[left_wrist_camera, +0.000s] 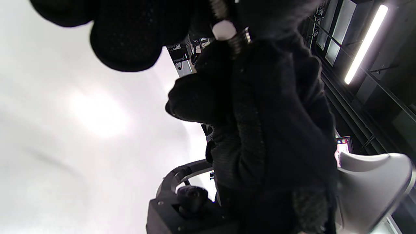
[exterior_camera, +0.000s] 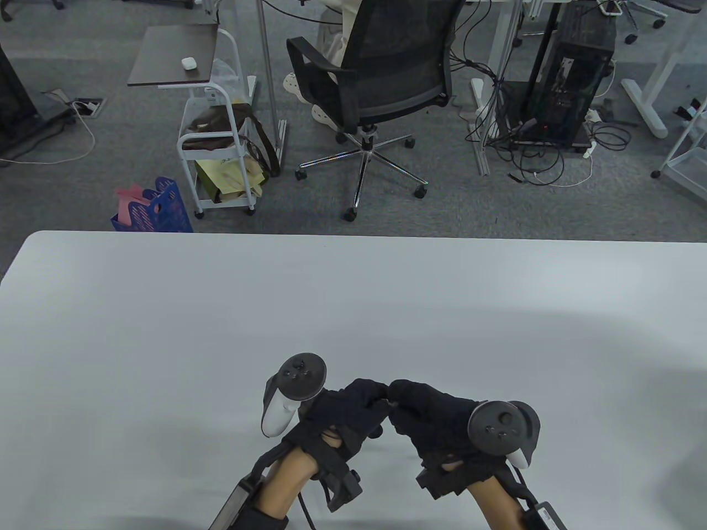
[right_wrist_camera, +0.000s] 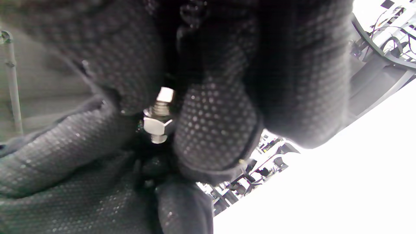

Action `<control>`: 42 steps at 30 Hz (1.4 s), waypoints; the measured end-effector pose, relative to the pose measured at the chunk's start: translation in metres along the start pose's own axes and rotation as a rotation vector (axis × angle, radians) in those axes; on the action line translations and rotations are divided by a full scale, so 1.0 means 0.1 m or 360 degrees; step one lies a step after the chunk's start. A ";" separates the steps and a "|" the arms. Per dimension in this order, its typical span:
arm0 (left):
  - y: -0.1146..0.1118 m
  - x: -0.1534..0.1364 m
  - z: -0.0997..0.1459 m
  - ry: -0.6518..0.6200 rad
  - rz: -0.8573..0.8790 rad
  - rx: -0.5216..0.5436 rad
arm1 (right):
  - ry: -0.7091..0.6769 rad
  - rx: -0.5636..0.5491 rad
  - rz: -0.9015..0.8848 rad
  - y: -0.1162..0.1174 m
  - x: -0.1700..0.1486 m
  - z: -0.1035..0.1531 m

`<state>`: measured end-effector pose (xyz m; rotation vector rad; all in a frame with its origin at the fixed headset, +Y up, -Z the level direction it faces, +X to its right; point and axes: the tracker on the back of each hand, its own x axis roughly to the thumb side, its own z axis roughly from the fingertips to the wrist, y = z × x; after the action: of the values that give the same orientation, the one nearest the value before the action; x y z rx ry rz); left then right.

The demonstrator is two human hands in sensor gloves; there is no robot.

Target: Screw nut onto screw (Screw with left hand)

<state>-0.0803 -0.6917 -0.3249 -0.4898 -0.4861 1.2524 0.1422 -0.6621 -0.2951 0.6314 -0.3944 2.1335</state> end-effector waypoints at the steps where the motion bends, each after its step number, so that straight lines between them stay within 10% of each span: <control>1: 0.00 -0.01 0.00 0.0009 0.0018 0.0015 | 0.0003 -0.0002 -0.0007 0.00 0.00 0.00; 42: 0.01 0.00 0.01 0.0015 0.0039 0.0106 | 0.0001 -0.0026 -0.0028 -0.02 0.00 0.00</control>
<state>-0.0816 -0.6914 -0.3247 -0.4464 -0.4304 1.2852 0.1435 -0.6613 -0.2948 0.6228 -0.4042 2.1118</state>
